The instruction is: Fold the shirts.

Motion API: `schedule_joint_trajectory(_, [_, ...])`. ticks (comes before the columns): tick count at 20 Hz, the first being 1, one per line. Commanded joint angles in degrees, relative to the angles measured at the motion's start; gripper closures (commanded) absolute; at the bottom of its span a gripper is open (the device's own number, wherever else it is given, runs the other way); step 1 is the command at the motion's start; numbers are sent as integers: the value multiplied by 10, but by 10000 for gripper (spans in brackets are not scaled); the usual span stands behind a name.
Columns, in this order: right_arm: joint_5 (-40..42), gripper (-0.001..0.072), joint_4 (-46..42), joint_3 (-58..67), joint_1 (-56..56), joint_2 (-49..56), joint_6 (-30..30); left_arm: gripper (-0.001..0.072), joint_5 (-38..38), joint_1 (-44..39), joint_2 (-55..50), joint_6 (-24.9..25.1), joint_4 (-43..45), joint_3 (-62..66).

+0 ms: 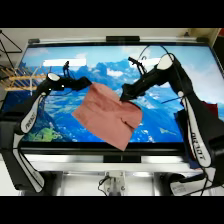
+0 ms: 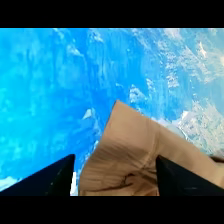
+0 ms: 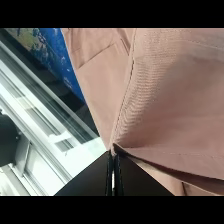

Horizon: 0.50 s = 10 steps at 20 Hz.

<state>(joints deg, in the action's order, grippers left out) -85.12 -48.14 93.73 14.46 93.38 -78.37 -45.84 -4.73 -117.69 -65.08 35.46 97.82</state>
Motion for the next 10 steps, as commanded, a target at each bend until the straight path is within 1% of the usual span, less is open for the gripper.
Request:
schedule_joint_trajectory(1, [-2,666,3,0,1,0,-5,105,42,-10,-8,13,-2,5])
schedule_joint_trajectory(3, [-2,666,3,0,1,0,-5,118,48,-20,-9,14,-6,5])
schedule_joint_trajectory(4, [-1,666,3,0,1,0,-5,256,47,-24,-11,14,-6,5])
schedule_joint_trajectory(5, [-1,666,3,0,1,0,-5,308,48,-28,-14,14,-6,5])
schedule_joint_trajectory(6, [-2,666,3,0,1,0,-5,308,49,-31,-17,14,-6,5])
schedule_joint_trajectory(7, [-2,666,3,0,1,0,-5,332,49,-31,-20,14,-6,5])
schedule_joint_trajectory(9, [-2,665,2,0,1,0,-5,631,47,-30,-22,14,-10,5])
schedule_joint_trajectory(10, [-2,665,2,0,1,0,-5,673,47,-27,-19,15,-10,5])
